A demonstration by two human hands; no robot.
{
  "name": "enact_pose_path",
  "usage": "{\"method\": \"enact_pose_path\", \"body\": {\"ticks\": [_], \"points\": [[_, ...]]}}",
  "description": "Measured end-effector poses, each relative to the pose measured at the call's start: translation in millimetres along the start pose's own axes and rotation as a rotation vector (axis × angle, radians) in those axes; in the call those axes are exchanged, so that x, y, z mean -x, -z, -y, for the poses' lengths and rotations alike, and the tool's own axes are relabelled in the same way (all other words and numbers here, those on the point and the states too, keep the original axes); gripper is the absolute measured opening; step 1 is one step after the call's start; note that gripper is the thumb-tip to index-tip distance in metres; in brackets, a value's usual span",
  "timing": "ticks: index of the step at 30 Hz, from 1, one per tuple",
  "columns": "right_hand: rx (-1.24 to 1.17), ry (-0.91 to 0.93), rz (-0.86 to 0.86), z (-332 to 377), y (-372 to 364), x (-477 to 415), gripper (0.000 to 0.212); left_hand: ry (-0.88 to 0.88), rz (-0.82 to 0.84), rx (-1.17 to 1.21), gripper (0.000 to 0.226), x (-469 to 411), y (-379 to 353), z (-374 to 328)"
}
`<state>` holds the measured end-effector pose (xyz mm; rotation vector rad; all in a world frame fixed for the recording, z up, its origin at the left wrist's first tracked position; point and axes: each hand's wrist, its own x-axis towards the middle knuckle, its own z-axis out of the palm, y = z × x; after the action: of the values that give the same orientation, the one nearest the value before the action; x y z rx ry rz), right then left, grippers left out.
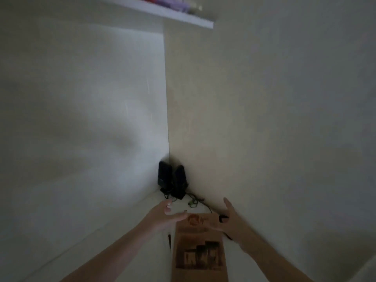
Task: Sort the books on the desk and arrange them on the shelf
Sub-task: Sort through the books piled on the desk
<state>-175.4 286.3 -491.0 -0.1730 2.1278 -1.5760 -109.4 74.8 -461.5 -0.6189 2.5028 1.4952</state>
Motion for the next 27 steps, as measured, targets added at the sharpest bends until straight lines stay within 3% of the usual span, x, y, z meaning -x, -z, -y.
{"method": "enact_pose_path", "body": {"ticks": [11, 15, 17, 19, 21, 23, 27], "points": [[0.199, 0.74, -0.252, 283.9, 19.2, 64.6, 0.094, -0.59, -0.296, 0.158, 0.055, 126.5, 139.5, -229.3], [0.441, 0.957, -0.31, 377.1, 6.1, 78.2, 0.103, -0.908, -0.698, -0.042, 0.037, 166.2, 191.5, -281.1], [0.507, 1.018, -0.274, 413.3, -4.1, 75.2, 0.108, -1.009, -0.897, -0.283, 0.043, 174.0, 217.7, -298.6], [0.59, 1.038, -0.244, 439.7, -13.9, 65.1, 0.109, -0.974, -1.024, -0.595, 0.055, 170.0, 242.6, -312.2], [0.611, 1.03, -0.219, 458.0, -20.5, 51.9, 0.107, -0.843, -1.018, -0.828, 0.068, 158.2, 261.6, -322.7], [0.585, 1.011, -0.2, 470.8, -25.8, 37.4, 0.103, -0.695, -0.957, -0.982, 0.077, 142.7, 276.8, -329.5], [0.622, 0.949, -0.199, 483.4, -24.9, 14.6, 0.092, -0.486, -0.716, -1.022, 0.079, 121.0, 300.7, -341.4]]}}
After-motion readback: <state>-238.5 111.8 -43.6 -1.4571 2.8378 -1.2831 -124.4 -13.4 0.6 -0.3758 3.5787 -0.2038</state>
